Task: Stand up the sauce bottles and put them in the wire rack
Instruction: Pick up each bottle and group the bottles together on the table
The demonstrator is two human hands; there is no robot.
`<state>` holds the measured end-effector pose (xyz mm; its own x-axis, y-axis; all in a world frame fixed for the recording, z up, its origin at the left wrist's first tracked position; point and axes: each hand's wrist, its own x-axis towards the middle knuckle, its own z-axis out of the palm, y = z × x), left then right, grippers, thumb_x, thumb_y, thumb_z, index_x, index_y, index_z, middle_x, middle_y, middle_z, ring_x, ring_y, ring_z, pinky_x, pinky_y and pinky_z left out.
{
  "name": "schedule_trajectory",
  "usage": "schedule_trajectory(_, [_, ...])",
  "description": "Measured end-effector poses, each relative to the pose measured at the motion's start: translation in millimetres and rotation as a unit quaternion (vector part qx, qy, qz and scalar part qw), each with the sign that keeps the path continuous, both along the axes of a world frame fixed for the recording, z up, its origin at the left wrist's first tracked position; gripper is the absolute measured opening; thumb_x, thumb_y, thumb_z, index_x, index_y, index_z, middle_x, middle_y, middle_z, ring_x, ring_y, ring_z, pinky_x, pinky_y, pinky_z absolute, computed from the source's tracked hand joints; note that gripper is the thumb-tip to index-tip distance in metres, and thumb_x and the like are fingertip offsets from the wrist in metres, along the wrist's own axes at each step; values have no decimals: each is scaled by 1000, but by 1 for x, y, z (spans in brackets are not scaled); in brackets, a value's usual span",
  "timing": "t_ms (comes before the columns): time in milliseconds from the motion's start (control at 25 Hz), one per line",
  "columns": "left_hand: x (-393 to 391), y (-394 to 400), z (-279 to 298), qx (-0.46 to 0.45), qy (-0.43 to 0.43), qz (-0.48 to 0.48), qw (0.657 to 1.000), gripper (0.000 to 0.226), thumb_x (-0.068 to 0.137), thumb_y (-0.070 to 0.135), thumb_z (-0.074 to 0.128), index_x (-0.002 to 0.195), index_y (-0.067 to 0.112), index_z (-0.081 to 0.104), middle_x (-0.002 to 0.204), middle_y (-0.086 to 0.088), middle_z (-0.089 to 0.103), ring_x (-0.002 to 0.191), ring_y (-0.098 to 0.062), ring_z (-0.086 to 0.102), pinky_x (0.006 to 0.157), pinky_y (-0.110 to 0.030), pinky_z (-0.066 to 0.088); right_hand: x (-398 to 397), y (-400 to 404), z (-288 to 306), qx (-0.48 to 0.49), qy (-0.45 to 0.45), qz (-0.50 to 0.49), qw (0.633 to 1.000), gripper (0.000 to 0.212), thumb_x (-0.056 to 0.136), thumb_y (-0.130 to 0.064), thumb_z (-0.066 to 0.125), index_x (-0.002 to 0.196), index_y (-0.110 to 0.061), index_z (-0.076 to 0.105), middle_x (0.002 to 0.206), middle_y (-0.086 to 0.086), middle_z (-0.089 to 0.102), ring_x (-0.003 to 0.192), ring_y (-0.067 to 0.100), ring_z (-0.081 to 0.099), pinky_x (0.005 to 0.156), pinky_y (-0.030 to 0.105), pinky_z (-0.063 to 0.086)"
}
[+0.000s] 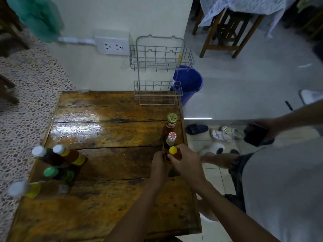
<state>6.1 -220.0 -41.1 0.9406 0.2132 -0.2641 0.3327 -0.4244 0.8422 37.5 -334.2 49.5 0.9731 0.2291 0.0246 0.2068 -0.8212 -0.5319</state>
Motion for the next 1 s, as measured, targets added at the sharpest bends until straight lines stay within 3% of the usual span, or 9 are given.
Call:
schedule_trajectory(160, [0, 10, 6, -20, 6, -20, 1000, 39, 88, 20, 80, 120, 21, 58, 117, 4, 57, 98, -8, 58, 78, -19, 52, -10, 6, 9, 15, 29, -51, 998, 41, 84, -49, 74, 109, -27, 50, 84, -13, 61, 68, 2, 58, 56, 19, 51])
schedule_trajectory(240, [-7, 23, 7, -16, 2, -20, 1000, 41, 87, 24, 81, 121, 23, 57, 116, 8, 51, 99, -9, 58, 80, -25, 57, -22, 13, 16, 15, -14, -34, 999, 41, 84, -51, 73, 102, -26, 47, 74, -15, 49, 57, 0, 49, 48, 15, 43])
schedule_trajectory(360, [-27, 59, 9, 7, 11, 11, 1000, 38, 88, 30, 79, 116, 20, 56, 112, 11, 49, 97, -10, 56, 74, -22, 52, -36, 44, 26, 20, -86, 46, 995, 35, 87, -48, 70, 102, -21, 52, 75, -15, 48, 57, 0, 46, 46, 13, 39])
schedule_trajectory(480, [-67, 113, 7, 13, 13, 70, 997, 31, 86, 33, 79, 108, 23, 59, 106, 8, 58, 93, -11, 60, 74, -36, 58, -41, 102, 33, 2, -130, 136, 982, 31, 90, -46, 67, 101, -20, 55, 80, -9, 53, 65, 5, 52, 48, 17, 40])
schedule_trajectory(560, [-101, 155, 8, 22, 29, 119, 992, 29, 87, 37, 79, 107, 24, 62, 101, 9, 65, 90, -8, 64, 72, -35, 59, -50, 152, 38, -9, -147, 206, 967, 30, 92, -48, 64, 101, -20, 55, 80, -8, 52, 65, 7, 52, 47, 17, 35])
schedule_trajectory(680, [-162, 209, 8, -7, 58, 195, 979, 21, 92, 38, 74, 102, 22, 66, 95, 7, 72, 89, -13, 69, 76, -31, 57, -74, 224, 47, 28, -161, 298, 940, 32, 92, -50, 62, 104, -21, 58, 84, -7, 58, 68, 10, 56, 46, 23, 42])
schedule_trajectory(800, [-217, 252, 8, -32, 60, 301, 951, 37, 87, 61, 71, 101, 27, 68, 96, 8, 74, 89, -15, 71, 80, -43, 59, -105, 292, 58, 36, -210, 374, 903, 38, 96, -55, 54, 114, -21, 59, 90, -2, 60, 72, 17, 59, 43, 32, 47])
schedule_trajectory(920, [-233, 286, 12, -26, 61, 354, 933, 47, 77, 62, 79, 102, 29, 58, 98, 9, 65, 88, -15, 64, 71, -37, 51, -122, 338, 64, -4, -236, 403, 884, 39, 98, -56, 50, 118, -23, 57, 98, 2, 57, 74, 18, 55, 41, 27, 35])
schedule_trajectory(1000, [-225, 306, 10, -2, 57, 347, 936, 69, 67, 72, 79, 111, 27, 53, 105, 8, 61, 92, -13, 62, 71, -33, 51, -123, 351, 61, -42, -251, 395, 883, 37, 97, -56, 52, 115, -24, 58, 102, 4, 58, 78, 18, 55, 42, 25, 32])
